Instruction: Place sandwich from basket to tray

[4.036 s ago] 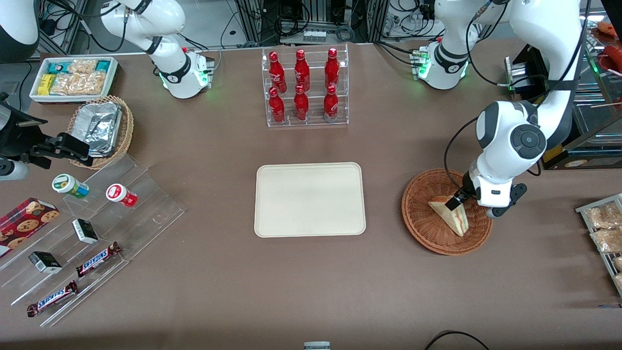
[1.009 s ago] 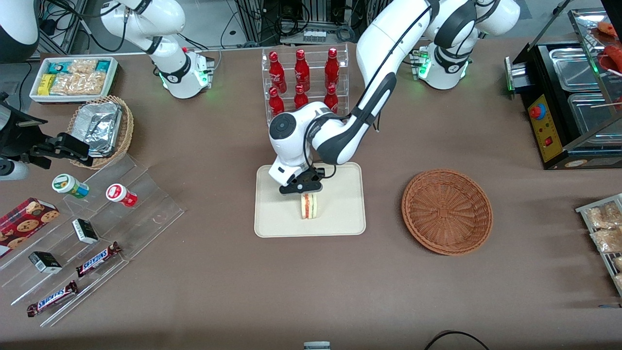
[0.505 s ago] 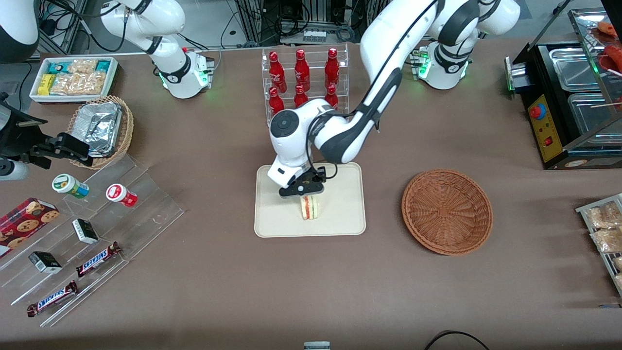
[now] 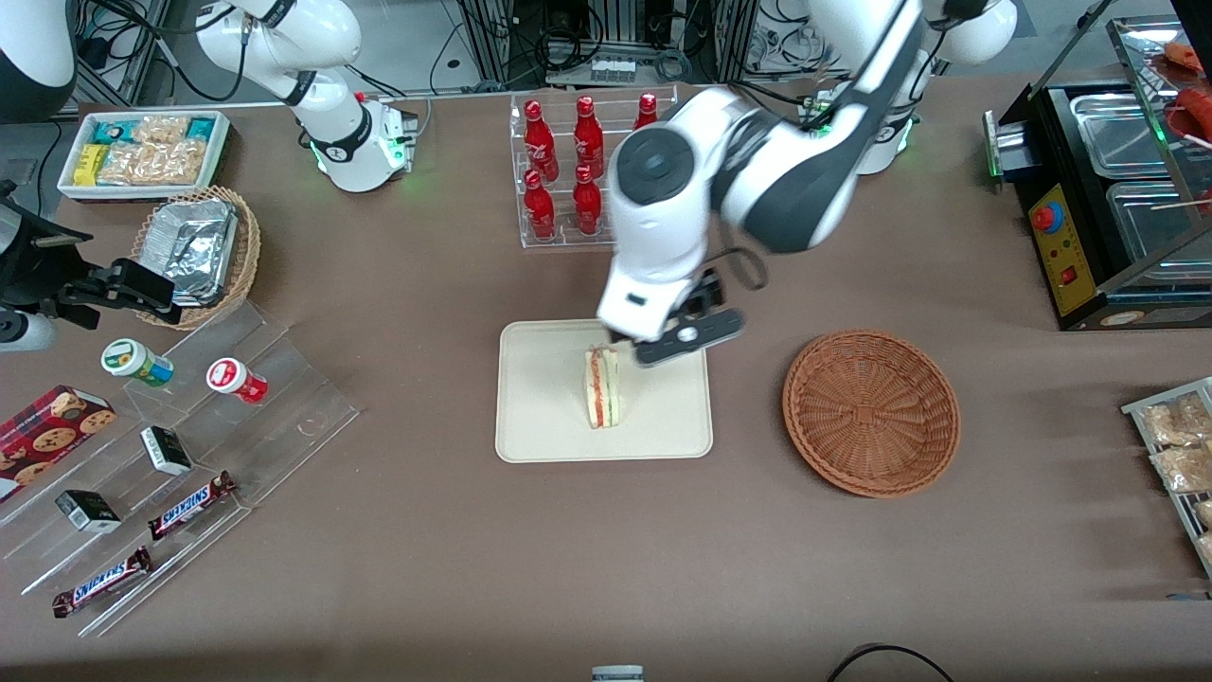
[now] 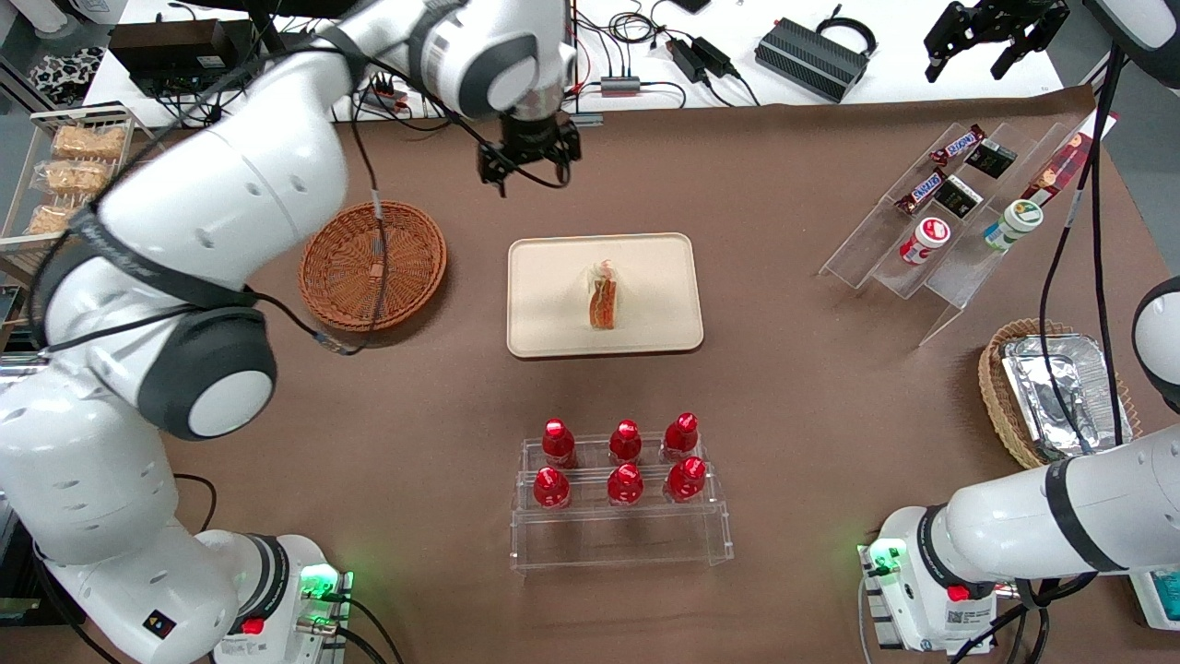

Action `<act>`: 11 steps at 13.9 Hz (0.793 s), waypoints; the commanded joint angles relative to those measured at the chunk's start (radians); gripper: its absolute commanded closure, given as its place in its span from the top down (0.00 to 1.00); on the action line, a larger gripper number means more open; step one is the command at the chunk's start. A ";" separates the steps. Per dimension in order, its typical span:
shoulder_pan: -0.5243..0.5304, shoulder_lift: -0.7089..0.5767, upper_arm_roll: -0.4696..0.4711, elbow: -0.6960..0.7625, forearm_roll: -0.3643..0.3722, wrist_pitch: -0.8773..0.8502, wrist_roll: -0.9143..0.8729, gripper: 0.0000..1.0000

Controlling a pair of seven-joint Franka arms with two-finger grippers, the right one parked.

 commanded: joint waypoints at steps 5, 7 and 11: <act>0.252 -0.248 -0.004 -0.151 -0.040 -0.117 0.133 1.00; 0.330 -0.289 -0.004 -0.191 -0.038 -0.141 0.242 1.00; 0.485 -0.381 -0.004 -0.283 -0.041 -0.145 0.498 1.00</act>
